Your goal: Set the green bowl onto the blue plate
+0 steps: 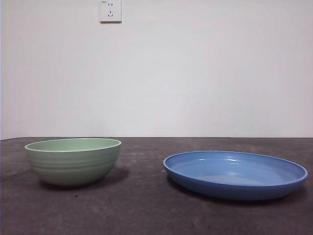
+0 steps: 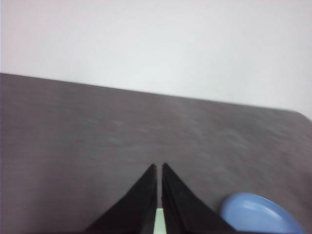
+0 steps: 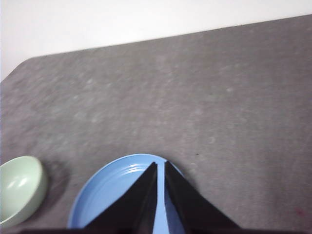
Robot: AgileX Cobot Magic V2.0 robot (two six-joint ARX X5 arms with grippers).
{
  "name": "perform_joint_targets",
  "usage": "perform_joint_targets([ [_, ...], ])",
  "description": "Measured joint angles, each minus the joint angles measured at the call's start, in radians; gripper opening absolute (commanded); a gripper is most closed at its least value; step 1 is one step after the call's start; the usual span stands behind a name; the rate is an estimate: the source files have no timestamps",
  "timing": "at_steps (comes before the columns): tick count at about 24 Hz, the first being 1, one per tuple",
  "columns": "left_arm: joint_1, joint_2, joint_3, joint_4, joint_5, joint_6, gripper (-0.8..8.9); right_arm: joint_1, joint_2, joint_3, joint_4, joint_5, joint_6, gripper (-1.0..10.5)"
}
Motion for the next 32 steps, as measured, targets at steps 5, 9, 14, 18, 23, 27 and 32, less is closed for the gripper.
perform_joint_targets([
  [5, -0.037, 0.117, 0.122, -0.051, 0.142, -0.019, 0.19, 0.043, 0.069, 0.132, -0.077, -0.026, 0.0, 0.2],
  [9, -0.064, 0.142, 0.139, -0.048, 0.24, -0.051, 0.19, 0.053, 0.07, 0.156, -0.051, -0.027, 0.0, 0.2],
  [14, -0.067, 0.132, 0.139, -0.046, 0.247, -0.069, 0.19, 0.053, 0.05, 0.157, 0.021, -0.027, 0.0, 0.2],
  [18, -0.067, 0.13, 0.139, -0.048, 0.247, -0.069, 0.27, 0.053, 0.039, 0.159, 0.041, -0.027, 0.0, 0.2],
  [23, -0.067, 0.13, 0.139, -0.052, 0.247, -0.069, 0.71, 0.053, 0.035, 0.159, 0.033, -0.044, 0.0, 0.2],
  [27, -0.067, 0.13, 0.139, -0.078, 0.247, -0.069, 3.02, 0.053, 0.033, 0.159, -0.005, -0.084, -0.002, 0.8],
  [32, -0.067, 0.13, 0.14, -0.089, 0.247, -0.068, 5.39, 0.053, 0.033, 0.159, -0.071, -0.087, -0.021, 4.1],
])
